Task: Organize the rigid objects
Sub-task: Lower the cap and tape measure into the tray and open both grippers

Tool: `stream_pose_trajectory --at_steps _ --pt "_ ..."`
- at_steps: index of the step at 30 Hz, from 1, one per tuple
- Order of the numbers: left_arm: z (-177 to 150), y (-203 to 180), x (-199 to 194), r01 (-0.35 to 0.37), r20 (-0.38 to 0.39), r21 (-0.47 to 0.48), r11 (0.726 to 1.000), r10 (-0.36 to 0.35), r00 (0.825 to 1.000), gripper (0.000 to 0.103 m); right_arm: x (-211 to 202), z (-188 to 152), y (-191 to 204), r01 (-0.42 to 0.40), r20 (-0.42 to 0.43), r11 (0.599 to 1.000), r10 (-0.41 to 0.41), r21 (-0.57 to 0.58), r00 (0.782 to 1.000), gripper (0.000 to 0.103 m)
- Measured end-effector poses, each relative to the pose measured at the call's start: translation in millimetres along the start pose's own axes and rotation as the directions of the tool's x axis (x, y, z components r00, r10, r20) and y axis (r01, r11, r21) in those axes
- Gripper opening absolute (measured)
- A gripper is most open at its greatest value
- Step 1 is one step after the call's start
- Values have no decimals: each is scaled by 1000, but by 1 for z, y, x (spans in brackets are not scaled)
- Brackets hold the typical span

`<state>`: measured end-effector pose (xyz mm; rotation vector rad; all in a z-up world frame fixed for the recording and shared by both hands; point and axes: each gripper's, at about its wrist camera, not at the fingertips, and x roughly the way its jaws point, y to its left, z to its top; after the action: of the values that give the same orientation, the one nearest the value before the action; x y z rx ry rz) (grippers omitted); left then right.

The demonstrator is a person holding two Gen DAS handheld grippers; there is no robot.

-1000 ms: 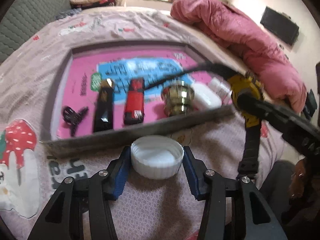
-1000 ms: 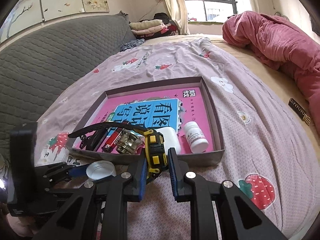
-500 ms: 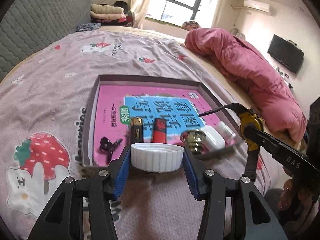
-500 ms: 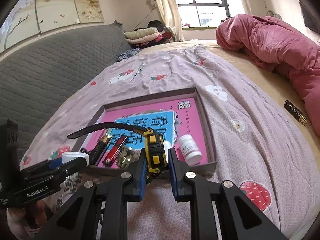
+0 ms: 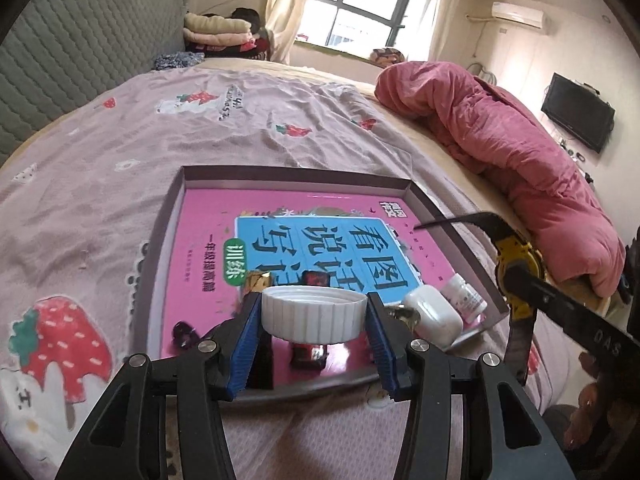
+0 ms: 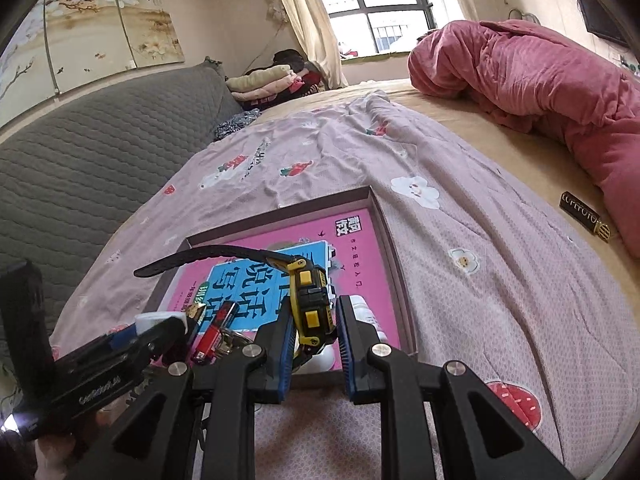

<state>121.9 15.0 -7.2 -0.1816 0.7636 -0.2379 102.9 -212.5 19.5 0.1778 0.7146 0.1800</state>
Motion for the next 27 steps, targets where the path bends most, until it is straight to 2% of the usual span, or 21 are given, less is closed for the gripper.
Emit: stream_pose_trajectory --at_steps 9,17,27 --pt "-3 2 17 3 -32 25 1000 -2 999 52 6 1 -1 24 4 1000 -24 7 1000 20" --pt "-5 0 19 -24 -20 62 998 25 999 51 14 7 5 26 0 1000 -26 -8 1000 20" --pt "-5 2 18 -28 -19 63 998 30 999 52 38 -1 22 87 -71 990 -95 -108 993 20"
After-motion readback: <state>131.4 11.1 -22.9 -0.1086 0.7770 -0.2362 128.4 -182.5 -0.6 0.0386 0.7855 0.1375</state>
